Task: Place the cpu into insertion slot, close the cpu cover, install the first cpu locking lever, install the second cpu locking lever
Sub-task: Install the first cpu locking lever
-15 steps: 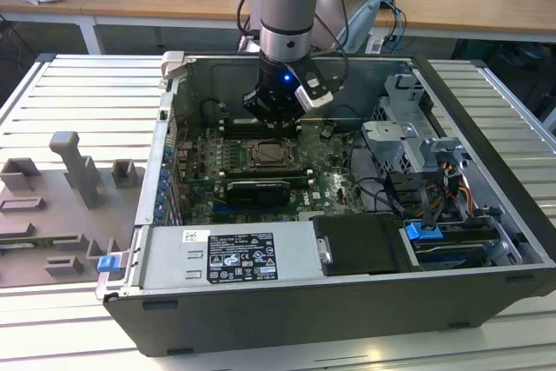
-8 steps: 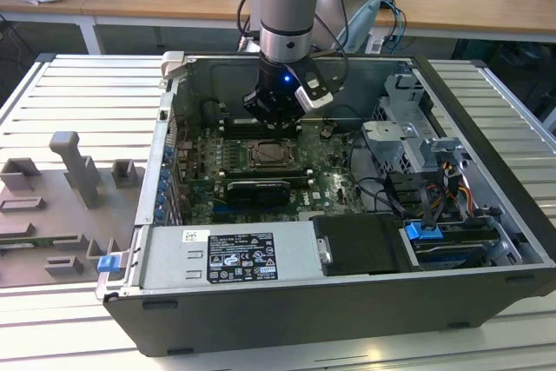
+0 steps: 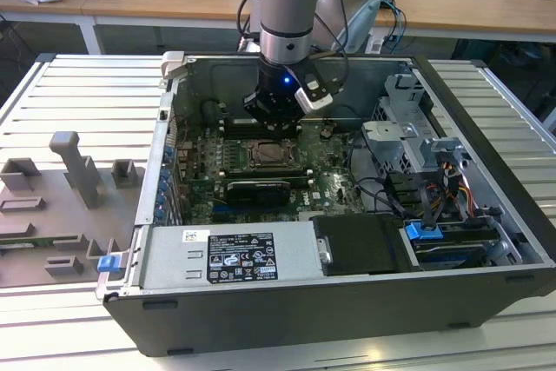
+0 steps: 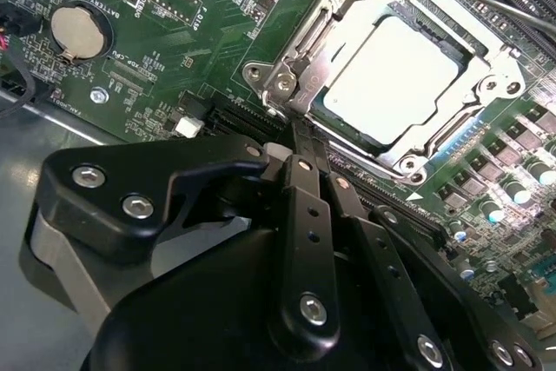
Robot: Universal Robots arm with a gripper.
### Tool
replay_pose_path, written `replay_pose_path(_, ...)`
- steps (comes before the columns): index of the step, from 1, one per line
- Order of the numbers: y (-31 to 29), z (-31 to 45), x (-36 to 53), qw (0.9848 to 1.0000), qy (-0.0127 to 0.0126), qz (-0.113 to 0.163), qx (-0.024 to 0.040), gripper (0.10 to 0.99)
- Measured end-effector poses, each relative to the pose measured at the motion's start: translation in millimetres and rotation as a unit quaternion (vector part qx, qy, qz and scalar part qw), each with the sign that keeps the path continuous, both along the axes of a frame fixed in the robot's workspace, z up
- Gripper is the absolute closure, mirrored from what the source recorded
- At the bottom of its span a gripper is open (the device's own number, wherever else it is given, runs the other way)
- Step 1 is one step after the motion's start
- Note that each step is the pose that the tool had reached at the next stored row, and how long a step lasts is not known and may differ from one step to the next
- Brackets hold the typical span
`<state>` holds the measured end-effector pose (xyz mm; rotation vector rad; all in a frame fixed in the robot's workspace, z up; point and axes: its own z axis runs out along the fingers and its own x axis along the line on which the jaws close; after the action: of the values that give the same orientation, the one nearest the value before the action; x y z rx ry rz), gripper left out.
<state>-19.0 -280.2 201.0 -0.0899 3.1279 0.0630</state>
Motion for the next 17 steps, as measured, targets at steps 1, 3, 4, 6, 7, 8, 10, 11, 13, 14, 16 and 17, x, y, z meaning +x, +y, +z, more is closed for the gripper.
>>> replay_pose_path(1, 0.0, 0.0, 0.1, 1.0, 0.0, 0.0, 0.0008, 0.98)
replay_pose_path(3, 0.1, -0.3, 0.3, 1.0, -0.0003, 0.0, 0.0035, 0.98)
replay_pose_path(4, 0.1, -0.2, 0.3, 1.0, -0.0002, 0.0, 0.0043, 0.98)
replay_pose_path(6, 0.4, 2.6, 0.5, 1.0, -0.0006, 0.0, 0.0053, 0.98)
replay_pose_path(7, 0.3, 5.3, 0.4, 1.0, -0.0004, 0.0, 0.0049, 0.98)
replay_pose_path(8, 0.2, 10.2, 0.4, 1.0, -0.0003, 0.0, 0.0047, 0.98)
replay_pose_path(10, -0.7, 11.4, 0.5, 1.0, -0.0003, 0.0, 0.0047, 0.98)
replay_pose_path(11, -1.3, 11.4, 0.4, 1.0, -0.0002, 0.0, 0.0046, 0.98)
replay_pose_path(13, -2.3, 11.4, 0.4, 1.0, -0.0002, 0.0, 0.0046, 0.98)
replay_pose_path(14, -3.2, 11.4, 0.4, 1.0, -0.0002, 0.0, 0.0046, 0.98)
replay_pose_path(16, -4.6, 11.4, 0.4, 1.0, -0.0002, 0.0, 0.0046, 0.98)
replay_pose_path(17, -4.9, 11.4, 0.4, 1.0, -0.0002, 0.0, 0.0046, 0.98)
